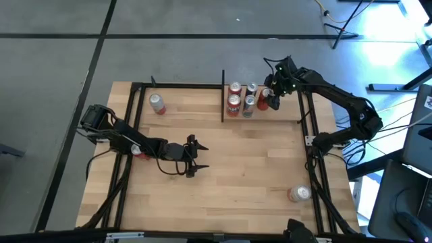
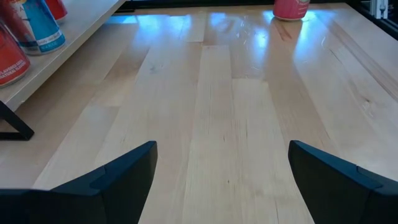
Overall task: Place canned beverage on shelf
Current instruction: Put the red soda can on the shelf
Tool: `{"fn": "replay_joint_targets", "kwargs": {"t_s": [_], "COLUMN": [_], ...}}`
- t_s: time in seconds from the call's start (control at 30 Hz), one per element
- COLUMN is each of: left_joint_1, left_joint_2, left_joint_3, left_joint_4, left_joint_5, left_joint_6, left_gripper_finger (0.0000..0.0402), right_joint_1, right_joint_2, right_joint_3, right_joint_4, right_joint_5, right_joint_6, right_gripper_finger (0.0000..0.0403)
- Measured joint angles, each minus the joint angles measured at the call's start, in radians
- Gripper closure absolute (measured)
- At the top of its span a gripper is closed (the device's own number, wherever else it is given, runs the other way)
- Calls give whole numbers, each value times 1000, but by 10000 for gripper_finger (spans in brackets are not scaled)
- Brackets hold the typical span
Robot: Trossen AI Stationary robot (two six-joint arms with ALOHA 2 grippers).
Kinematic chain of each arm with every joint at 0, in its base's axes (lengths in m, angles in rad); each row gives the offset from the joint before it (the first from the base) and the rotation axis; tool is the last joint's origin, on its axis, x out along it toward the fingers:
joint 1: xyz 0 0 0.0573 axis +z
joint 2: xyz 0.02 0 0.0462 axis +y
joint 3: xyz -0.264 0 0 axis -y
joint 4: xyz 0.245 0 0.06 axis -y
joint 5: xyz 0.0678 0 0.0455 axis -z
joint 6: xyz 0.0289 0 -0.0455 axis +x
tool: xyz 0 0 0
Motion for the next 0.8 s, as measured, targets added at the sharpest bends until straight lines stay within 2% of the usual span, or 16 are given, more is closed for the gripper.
{"fn": "replay_joint_targets", "kwargs": {"t_s": [0.27, 0.8], "left_joint_1": [0, 0], "left_joint_2": [0, 0], "left_joint_3": [0, 0], "left_joint_4": [0, 0], "left_joint_5": [0, 0], "left_joint_6": [0, 0], "left_gripper_finger": [58, 58], "right_joint_1": [0, 0], "right_joint_2": [1, 1], "right_joint_3": [0, 0], "right_joint_4": [24, 39], "right_joint_5": [-8, -8], "right_joint_6": [-1, 11], "right_gripper_finger": [148, 91]}}
